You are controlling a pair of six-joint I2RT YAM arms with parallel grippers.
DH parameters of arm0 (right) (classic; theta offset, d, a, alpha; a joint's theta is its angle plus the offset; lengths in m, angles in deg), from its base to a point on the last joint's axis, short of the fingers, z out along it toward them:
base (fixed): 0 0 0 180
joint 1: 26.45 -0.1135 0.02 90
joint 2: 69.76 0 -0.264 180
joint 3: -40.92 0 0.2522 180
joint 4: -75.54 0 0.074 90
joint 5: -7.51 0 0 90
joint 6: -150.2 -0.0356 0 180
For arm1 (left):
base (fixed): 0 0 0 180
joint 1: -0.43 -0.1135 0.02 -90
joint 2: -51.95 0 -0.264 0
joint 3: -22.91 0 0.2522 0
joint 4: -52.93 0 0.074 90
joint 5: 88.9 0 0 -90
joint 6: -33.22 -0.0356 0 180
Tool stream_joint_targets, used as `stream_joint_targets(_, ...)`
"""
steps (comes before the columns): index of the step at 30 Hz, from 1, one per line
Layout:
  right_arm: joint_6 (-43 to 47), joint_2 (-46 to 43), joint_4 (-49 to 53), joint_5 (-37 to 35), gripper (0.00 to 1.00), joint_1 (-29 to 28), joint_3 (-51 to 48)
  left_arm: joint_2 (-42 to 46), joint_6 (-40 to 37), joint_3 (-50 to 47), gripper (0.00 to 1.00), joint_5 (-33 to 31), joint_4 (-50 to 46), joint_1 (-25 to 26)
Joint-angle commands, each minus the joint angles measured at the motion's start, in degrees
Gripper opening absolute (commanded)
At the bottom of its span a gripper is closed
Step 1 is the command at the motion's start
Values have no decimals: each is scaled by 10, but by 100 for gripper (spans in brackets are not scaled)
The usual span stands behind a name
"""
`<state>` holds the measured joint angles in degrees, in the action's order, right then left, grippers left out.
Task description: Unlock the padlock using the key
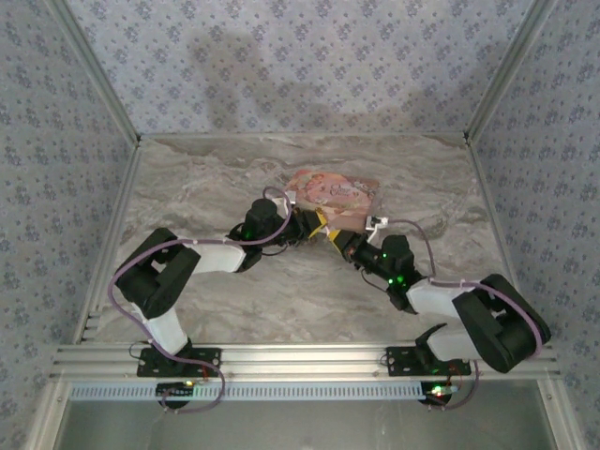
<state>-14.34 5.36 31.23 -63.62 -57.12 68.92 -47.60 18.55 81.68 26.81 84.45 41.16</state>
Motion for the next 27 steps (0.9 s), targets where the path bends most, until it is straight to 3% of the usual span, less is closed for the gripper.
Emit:
stream_joint_targets(1, 18, -35, 43, 0, 0, -2, -6, 5, 14, -1, 9, 27, 51, 3)
stream_joint_targets(8, 30, -39, 79, 21, 0, 7, 8, 2, 16, 1, 9, 30, 57, 3)
stream_joint_targets(27, 30, -9, 55, 41, 0, 12, 28, 0, 16, 1, 8, 38, 61, 4)
